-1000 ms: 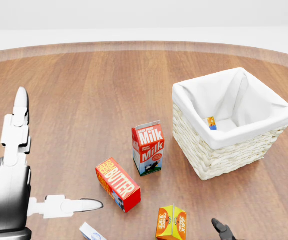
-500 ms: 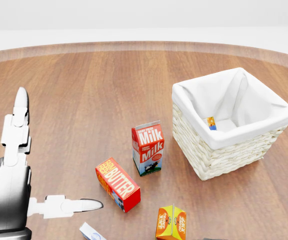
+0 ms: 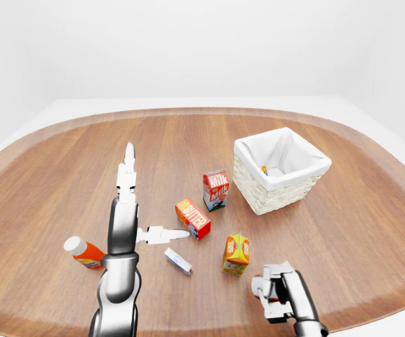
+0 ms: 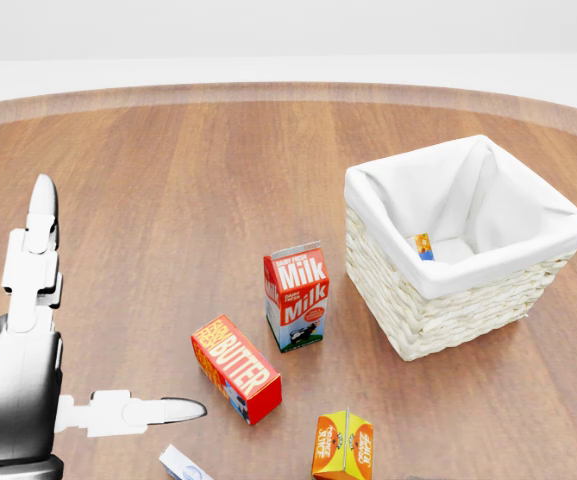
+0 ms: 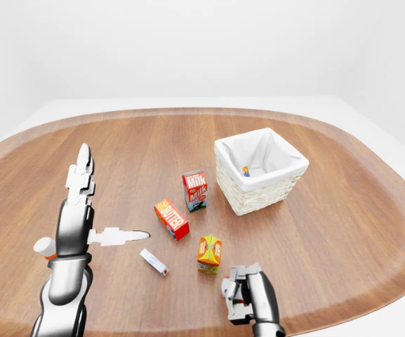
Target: Pick up the alphabet soup and the tomato sauce, and put them in the basket.
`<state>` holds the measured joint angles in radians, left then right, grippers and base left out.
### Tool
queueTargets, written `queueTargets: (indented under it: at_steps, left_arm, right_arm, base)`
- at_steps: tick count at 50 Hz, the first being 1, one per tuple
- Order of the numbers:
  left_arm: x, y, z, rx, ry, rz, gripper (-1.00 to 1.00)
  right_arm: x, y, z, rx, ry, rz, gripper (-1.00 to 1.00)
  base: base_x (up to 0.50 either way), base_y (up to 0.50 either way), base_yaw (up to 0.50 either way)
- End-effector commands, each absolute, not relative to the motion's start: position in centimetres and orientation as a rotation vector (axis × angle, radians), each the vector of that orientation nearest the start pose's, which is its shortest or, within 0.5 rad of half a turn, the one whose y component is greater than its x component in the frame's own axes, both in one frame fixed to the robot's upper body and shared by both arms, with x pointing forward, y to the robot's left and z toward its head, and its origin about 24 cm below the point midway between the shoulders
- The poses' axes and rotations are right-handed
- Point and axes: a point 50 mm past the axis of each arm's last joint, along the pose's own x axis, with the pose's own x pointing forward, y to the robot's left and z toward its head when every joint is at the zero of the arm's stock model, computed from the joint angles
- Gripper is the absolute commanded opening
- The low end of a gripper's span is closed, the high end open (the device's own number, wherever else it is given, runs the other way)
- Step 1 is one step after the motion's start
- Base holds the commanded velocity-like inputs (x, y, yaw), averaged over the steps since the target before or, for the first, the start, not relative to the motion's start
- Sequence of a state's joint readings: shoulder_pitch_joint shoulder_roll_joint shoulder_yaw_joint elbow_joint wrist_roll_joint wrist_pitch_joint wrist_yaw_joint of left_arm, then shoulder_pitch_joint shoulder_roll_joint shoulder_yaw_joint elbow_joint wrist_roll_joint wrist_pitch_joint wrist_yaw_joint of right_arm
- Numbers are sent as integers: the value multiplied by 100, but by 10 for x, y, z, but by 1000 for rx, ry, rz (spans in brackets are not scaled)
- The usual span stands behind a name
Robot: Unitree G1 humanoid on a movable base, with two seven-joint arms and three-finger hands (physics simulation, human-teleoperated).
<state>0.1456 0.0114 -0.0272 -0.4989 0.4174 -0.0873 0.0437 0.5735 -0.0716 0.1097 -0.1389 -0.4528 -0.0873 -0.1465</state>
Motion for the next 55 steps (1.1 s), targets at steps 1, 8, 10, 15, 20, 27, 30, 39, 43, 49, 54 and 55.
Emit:
queueTargets:
  at_steps: [1, 8, 10, 15, 20, 27, 30, 39, 43, 49, 54, 55]
  left_arm:
    - [210, 151, 132, 422, -449, 109, 100]
    - [210, 151, 132, 422, -449, 110, 100]
    - [210, 151, 132, 423, -449, 110, 100]
    - [210, 151, 132, 423, -449, 110, 100]
    - [210, 151, 132, 423, -449, 110, 100]
    - [210, 151, 132, 422, -449, 110, 100]
    - [210, 151, 132, 423, -449, 110, 100]
    - [210, 151, 132, 422, -449, 110, 100]
    - [210, 151, 132, 423, -449, 109, 100]
    - [210, 151, 132, 422, -449, 109, 100]
    - [210, 151, 132, 423, -449, 109, 100]
    - [210, 151, 132, 422, -449, 109, 100]
  right_arm:
    - [123, -166, -6, -467, 252, -66, -100]
    - [123, -167, 0, -456, 233, -69, -100]
    - [123, -167, 2, -451, 229, -70, -100]
    - [122, -168, 9, -438, 210, -72, -100]
    - [121, -169, 16, -428, 191, -74, -100]
    - [121, -171, 35, -392, 130, -77, -100]
    - [121, -172, 39, -385, 117, -78, -100]
    - [127, -172, 65, -347, 7, -63, -100]
    - [130, -173, 69, -336, -14, -62, -100]
    - [134, -174, 76, -329, -49, -62, -100]
    - [140, -176, 80, -329, -77, -64, -100]
    - [142, -176, 80, -329, -82, -65, -100]
  base:
    - [0, 0, 0]
    - [0, 0, 0]
    - [0, 0, 0]
    - [0, 0, 0]
    - [0, 0, 0]
    - [0, 0, 0]
    - [0, 0, 0]
    - [0, 0, 0]
    - [0, 0, 0]
    - [0, 0, 0]
    - [0, 0, 0]
    - [0, 0, 0]
